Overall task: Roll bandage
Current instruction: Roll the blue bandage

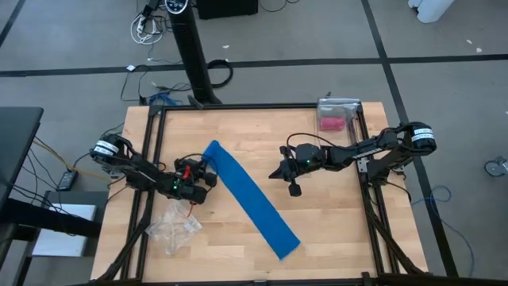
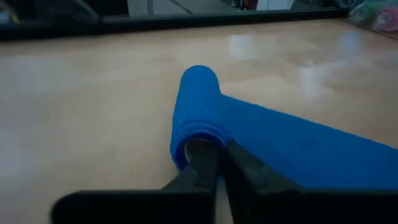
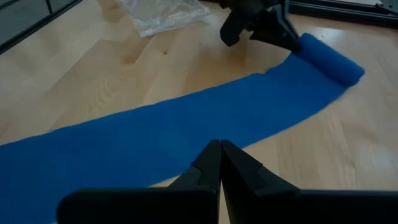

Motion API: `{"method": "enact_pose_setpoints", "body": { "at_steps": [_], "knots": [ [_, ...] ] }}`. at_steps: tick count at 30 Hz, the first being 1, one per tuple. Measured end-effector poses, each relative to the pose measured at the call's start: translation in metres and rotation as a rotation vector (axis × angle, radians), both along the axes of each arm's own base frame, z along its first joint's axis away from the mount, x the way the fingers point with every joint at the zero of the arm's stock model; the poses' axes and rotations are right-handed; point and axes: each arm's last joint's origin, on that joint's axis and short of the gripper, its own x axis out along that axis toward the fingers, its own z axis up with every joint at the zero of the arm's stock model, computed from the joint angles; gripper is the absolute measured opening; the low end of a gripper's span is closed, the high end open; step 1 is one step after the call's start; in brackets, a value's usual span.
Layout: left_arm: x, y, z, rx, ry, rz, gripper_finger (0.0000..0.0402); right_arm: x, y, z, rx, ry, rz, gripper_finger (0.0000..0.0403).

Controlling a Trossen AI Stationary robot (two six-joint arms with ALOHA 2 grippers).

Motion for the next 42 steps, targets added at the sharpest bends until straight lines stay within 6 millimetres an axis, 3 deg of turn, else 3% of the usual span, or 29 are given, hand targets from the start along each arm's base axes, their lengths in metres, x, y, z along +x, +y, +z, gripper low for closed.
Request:
{"method": "enact_pose_setpoints", "body": {
  "at_steps": [5,10,21,27,34,42],
  "knots": [
    [0.004,0.001,0.004,0.121,0.090,-0.023,0.0013,-0.001,0.007,0.001,-0.025,0.005,0.005,0.0018],
    [0.014,-0.002,0.014,0.231,0.190,-0.104,0.0011,-0.005,0.025,0.005,-0.073,0.103,0.047,0.0039],
    [0.038,-0.007,0.048,0.511,0.330,-0.388,0.0009,-0.022,0.096,0.020,-0.083,0.284,0.161,0.0059],
    [0.044,-0.002,0.051,0.508,0.249,-0.579,0.0008,-0.040,0.136,0.019,-0.062,0.297,0.204,0.0060],
    [0.043,-0.002,0.043,0.469,0.298,-0.637,0.0008,-0.060,0.173,0.017,0.004,0.311,0.208,0.0060],
    [0.042,-0.002,0.041,0.435,0.294,-0.621,0.0008,-0.038,0.219,0.001,-0.085,0.424,0.220,0.0060]
  ]
}}
